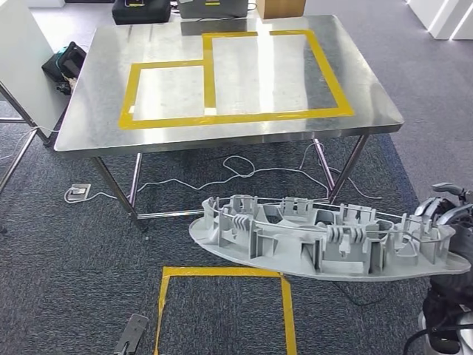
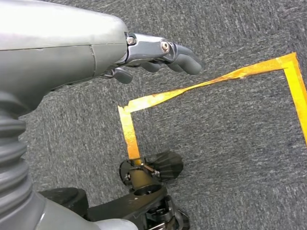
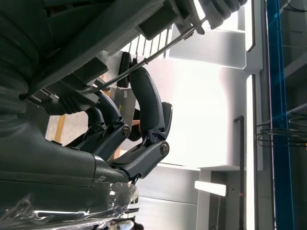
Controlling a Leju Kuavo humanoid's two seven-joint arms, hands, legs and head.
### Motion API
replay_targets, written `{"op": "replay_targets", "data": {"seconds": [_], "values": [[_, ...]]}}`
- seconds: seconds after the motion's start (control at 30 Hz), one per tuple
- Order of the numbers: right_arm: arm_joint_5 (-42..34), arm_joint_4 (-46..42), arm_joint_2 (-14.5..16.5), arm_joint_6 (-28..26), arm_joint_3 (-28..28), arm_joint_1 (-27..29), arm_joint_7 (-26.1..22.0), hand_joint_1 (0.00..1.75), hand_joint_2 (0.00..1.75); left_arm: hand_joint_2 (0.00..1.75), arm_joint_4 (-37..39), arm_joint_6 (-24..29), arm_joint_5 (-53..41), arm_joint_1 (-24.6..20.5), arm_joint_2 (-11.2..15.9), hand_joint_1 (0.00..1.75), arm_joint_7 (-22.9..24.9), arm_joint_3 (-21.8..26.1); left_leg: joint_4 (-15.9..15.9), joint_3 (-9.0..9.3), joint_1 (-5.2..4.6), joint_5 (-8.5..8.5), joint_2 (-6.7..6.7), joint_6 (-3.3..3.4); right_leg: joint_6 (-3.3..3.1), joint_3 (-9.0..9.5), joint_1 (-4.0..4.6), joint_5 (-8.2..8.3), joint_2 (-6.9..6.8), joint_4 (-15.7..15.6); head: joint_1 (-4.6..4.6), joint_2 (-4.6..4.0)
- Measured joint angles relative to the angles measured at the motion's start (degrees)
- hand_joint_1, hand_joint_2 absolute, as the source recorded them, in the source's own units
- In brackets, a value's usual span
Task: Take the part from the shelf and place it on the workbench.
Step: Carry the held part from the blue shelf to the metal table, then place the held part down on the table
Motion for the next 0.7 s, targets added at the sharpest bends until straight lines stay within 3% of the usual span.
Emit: {"op": "replay_targets", "data": {"seconds": [0.13, 0.2, 0.27, 0.33, 0.37, 0.4, 0.43, 0.5, 0.53, 0.57, 0.63, 0.7], "values": [[0.3, -0.4, 0.0, 0.0, 0.0, 0.2, -0.2, 1.75, 1.75, 1.75, 0.0, 0.1, 0.3, 0.5, 0.1, 0.00, 0.4, 0.1, -0.5, 0.09, -0.23, -0.52, -0.11, 1.02, 0.97, 0.36, -0.33, 0.43, -0.06, 0.2, -0.03, 0.00], [0.4, -0.4, 0.0, 0.1, 0.0, 0.2, -0.2, 1.75, 1.75, 1.75, 0.0, 0.1, 0.5, 0.6, 0.2, 0.00, 0.4, 0.3, -1.0, 0.82, 0.05, -0.66, -0.40, 1.67, 1.39, 0.03, -0.43, -0.14, 0.49, 1.5, 0.09, 0.00], [0.6, -0.4, 0.0, 0.1, 0.1, 0.2, -0.3, 1.75, 1.75, 1.75, 0.0, 0.1, 0.6, 0.5, 0.2, 0.00, 0.4, 0.4, -1.2, 1.57, 0.27, -0.61, -0.67, 1.93, 1.36, -2.38, -0.51, -2.91, 1.81, 6.0, 0.37, 0.00], [0.7, -0.4, 0.0, 0.1, 0.1, 0.5, -0.3, 1.75, 1.75, 1.75, 0.0, 0.0, 0.6, 0.5, 0.2, 0.00, 0.3, 0.4, -1.1, 1.85, 0.27, -0.78, -0.98, 1.84, 1.41, -6.55, -0.52, -6.12, 2.77, 13.5, 0.59, 0.00], [0.8, -0.4, 0.0, 0.1, 0.2, 0.7, -0.3, 1.75, 1.75, 1.75, 0.0, 0.0, 0.6, 0.5, 0.1, 0.00, 0.3, 0.5, -1.1, 2.00, 0.29, -0.92, -1.17, 1.70, 1.48, -8.15, -0.55, -6.75, 2.91, 16.0, 0.63, 0.00], [0.9, -0.5, 0.0, 0.1, 0.2, 1.0, -0.3, 1.75, 1.75, 1.75, 0.0, 0.0, 0.6, 0.5, 0.1, 0.00, 0.2, 0.5, -1.1, 2.22, 0.36, -1.11, -1.39, 1.51, 1.53, -8.76, -0.61, -6.27, 2.94, 16.4, 0.64, 0.00], [1.0, -0.5, 0.0, 0.1, 0.2, 1.1, -0.4, 1.75, 1.75, 1.75, 0.0, 0.0, 0.6, 0.5, 0.0, 0.00, 0.1, 0.5, -1.0, 2.56, 0.48, -1.36, -1.56, 1.25, 1.60, -8.12, -0.73, -4.61, 2.94, 14.3, 0.63, 0.00], [1.3, -0.6, 0.0, 0.0, 0.3, 1.2, -0.5, 1.75, 1.75, 1.75, 0.0, 0.0, 0.6, 0.5, 0.0, 0.00, -0.1, 0.5, -0.8, 3.35, 0.79, -2.08, -1.86, 0.46, 2.03, -4.74, -0.98, -0.50, 3.12, 6.6, 0.66, 0.00], [1.4, -0.7, 0.0, 0.0, 0.3, 1.2, -0.6, 1.75, 1.75, 1.75, 0.0, 0.0, 0.6, 0.4, 0.0, 0.00, -0.2, 0.5, -0.6, 3.56, 0.87, -2.42, -1.95, -0.01, 1.91, -3.37, -0.99, 0.18, 3.29, 3.5, 0.79, 0.00], [1.5, -0.7, 0.0, -0.1, 0.4, 1.3, -0.8, 1.75, 1.75, 1.75, 0.0, 0.1, 0.6, 0.3, 0.0, 0.00, -0.3, 0.5, -0.5, 3.61, 0.88, -2.72, -2.00, -0.42, 1.60, -2.46, -0.94, 0.37, 3.47, 1.8, 0.86, 0.00], [1.7, -0.8, 0.0, -0.2, 0.4, 1.6, -1.0, 1.75, 1.75, 1.75, 0.0, 0.1, 0.6, 0.3, 0.0, 0.00, -0.4, 0.5, -0.4, 3.60, 0.83, -2.94, -2.05, -1.03, 0.26, -2.10, -0.76, -0.30, 3.66, 1.5, 0.83, 0.00], [1.8, -1.0, 0.0, -0.2, 0.4, 1.9, -1.0, 1.75, 1.75, 1.75, 0.0, 0.3, 0.6, 0.2, 0.1, 0.00, -0.4, 0.7, 0.9, 3.14, 0.84, -2.85, -1.83, -1.45, -0.58, -1.59, -0.84, -0.17, 3.69, 1.7, 0.56, 0.00]]}}
